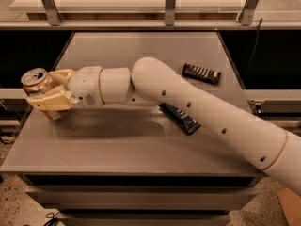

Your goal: Place orange can upright

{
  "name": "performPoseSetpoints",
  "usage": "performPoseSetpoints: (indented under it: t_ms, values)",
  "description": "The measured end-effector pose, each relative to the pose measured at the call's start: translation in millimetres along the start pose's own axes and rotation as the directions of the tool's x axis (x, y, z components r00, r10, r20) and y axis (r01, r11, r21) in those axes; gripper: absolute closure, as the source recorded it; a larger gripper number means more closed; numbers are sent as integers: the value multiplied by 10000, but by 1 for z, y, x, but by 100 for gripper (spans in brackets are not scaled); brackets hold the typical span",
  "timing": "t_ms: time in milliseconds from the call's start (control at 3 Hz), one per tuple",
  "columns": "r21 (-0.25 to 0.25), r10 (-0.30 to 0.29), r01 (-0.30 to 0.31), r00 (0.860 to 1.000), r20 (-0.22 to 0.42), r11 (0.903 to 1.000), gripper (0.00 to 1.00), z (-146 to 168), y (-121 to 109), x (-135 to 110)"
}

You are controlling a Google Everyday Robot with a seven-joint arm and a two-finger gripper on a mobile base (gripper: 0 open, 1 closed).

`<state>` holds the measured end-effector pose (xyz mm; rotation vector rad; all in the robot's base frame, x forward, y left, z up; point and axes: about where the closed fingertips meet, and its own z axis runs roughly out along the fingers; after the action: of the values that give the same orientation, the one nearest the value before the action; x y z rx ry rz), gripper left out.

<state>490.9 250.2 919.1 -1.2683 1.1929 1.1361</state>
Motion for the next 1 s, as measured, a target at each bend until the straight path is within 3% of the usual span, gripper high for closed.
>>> performPoseSetpoints:
  t_ms: [1000]
  values:
    - [-118, 15, -13, 9998, 182, 9999, 13, 0, -4, 1]
